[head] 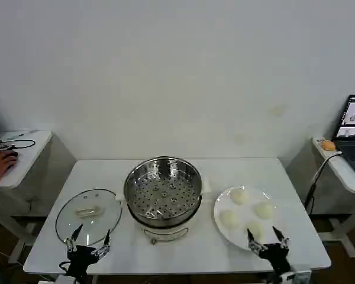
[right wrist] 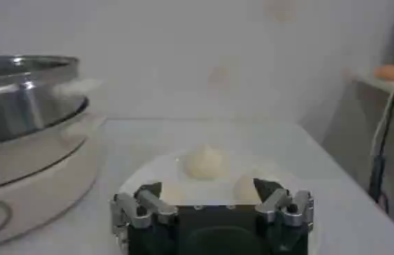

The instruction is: Take steamed baozi put them in steamer then cover it.

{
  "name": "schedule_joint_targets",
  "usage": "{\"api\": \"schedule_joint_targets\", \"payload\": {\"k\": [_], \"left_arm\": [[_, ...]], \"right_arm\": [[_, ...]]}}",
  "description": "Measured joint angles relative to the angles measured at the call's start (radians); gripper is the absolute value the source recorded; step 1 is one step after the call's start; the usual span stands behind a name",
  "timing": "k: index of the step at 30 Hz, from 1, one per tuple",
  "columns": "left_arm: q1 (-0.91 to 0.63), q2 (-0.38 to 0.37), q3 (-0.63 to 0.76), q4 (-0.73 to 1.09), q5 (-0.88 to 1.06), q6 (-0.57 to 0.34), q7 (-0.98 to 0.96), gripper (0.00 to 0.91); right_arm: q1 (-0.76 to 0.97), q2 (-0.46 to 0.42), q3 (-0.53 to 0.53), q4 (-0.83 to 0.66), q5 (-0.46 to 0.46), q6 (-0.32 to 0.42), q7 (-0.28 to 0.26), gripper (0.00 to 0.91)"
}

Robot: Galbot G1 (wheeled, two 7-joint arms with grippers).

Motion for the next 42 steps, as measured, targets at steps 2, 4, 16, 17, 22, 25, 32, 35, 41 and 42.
{"api": "schedule_joint_targets", "payload": {"k": [2,4,16,17,22,25,32,35,41,42], "left_arm": [[-0.002,0.001,-0.003,-0.001,0.001,0.002,0.002,0.907],[-0.003,-0.001,-0.006,-0.004,0.002,0.006,0.003,0.907],[0.001,-0.007,-0.025,-0.027,0.009,0.01,0.012,0.907],[0.001,-0.007,-0.027,-0.029,0.009,0.01,0.013,0.907],[-0.002,-0.01,-0.028,-0.035,0.017,0.012,0.016,0.907],[-0.002,-0.012,-0.027,-0.039,0.019,0.012,0.018,0.907],[-0.008,-0.013,-0.03,-0.039,0.021,0.013,0.022,0.907],[-0.009,-0.016,-0.03,-0.039,0.022,0.015,0.025,0.907],[-0.008,-0.017,-0.038,-0.04,0.023,0.015,0.028,0.907],[-0.007,-0.017,-0.039,-0.04,0.023,0.015,0.028,0.907]], "right_arm": [[0.026,-0.028,0.019,-0.005,0.002,-0.018,0.0,0.907],[0.055,-0.063,0.032,-0.015,0.001,-0.04,-0.004,0.907],[0.325,-0.366,0.015,-0.143,-0.062,-0.205,-0.193,0.907],[0.35,-0.39,0.006,-0.155,-0.073,-0.215,-0.22,0.907],[0.486,-0.509,-0.065,-0.231,-0.146,-0.242,-0.384,0.907],[0.569,-0.569,-0.117,-0.281,-0.201,-0.244,-0.487,0.907],[0.774,-0.666,-0.285,-0.396,-0.346,-0.209,-0.722,0.907],[0.857,-0.681,-0.363,-0.444,-0.407,-0.181,-0.806,0.907],[1.032,-0.686,-0.526,-0.546,-0.493,-0.091,-0.942,0.907],[1.062,-0.682,-0.554,-0.563,-0.501,-0.076,-0.96,0.907]]}}
